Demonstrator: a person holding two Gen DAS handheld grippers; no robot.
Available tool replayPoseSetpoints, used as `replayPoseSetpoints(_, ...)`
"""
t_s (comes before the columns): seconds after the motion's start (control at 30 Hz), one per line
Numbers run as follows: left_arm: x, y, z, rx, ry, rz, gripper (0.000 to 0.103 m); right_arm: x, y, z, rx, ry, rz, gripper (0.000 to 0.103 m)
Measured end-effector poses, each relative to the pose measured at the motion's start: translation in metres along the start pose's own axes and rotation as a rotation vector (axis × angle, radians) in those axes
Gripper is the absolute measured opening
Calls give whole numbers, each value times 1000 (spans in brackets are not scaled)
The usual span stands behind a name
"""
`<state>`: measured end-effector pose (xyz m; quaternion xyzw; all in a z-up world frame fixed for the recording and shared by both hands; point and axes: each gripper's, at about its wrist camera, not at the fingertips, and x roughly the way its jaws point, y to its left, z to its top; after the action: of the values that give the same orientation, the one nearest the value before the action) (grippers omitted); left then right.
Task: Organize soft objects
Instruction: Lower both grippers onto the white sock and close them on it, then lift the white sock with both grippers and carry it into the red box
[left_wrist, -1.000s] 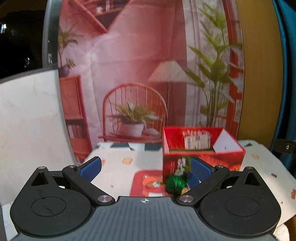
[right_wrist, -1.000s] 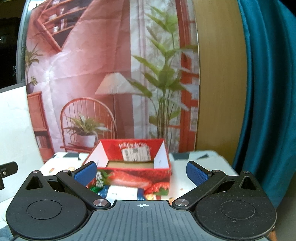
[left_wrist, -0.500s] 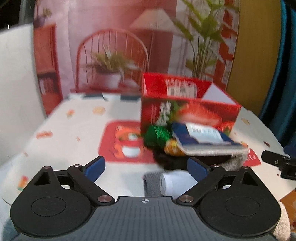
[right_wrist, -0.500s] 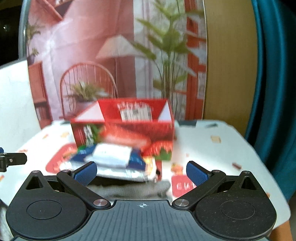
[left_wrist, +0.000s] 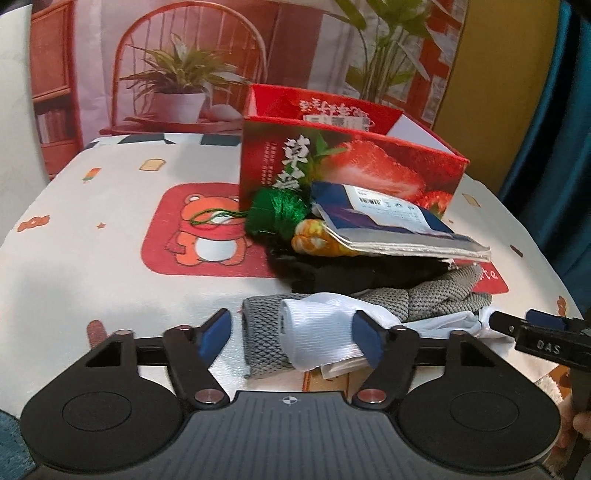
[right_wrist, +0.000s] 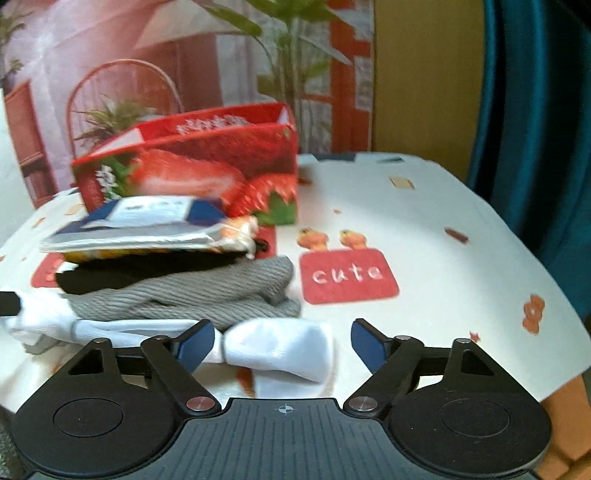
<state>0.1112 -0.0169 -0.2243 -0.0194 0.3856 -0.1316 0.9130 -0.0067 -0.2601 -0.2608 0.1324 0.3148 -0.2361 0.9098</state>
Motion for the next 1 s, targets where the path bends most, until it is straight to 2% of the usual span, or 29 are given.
replayPoseSetpoints(0.03, 0, -1, 0, -2, 6, -7, 63, 3, -2, 0, 11, 6, -3, 73)
replayPoseSetpoints(0.1, 4, -1, -1, -12, 18, -24, 51, 9, -7, -3, 38, 19, 3, 70)
replayPoseSetpoints(0.2, 8, 0, -3, -23, 29, -37, 43, 17, -10, -5, 60, 42, 25, 67)
replayPoseSetpoints(0.47, 15, 2, -5, -34, 54, -46, 42, 26, -9, -8, 66, 78, 60, 57)
replayPoseSetpoints(0.53, 14, 4, -5, -41, 49, -56, 37, 25, -8, -8, 65, 77, 64, 55)
replayPoseSetpoints(0.6, 11, 3, -5, -30, 34, -66, 28, 23, -7, -7, 59, 73, 68, 47)
replayPoseSetpoints(0.77, 0, -2, -2, 13, -9, -46, 19, 8, -3, -1, 38, 27, 89, 32)
replayPoseSetpoints(1.0, -21, 8, 5, -23, -53, -19, 18, -23, 11, 16, -16, -77, 148, 27)
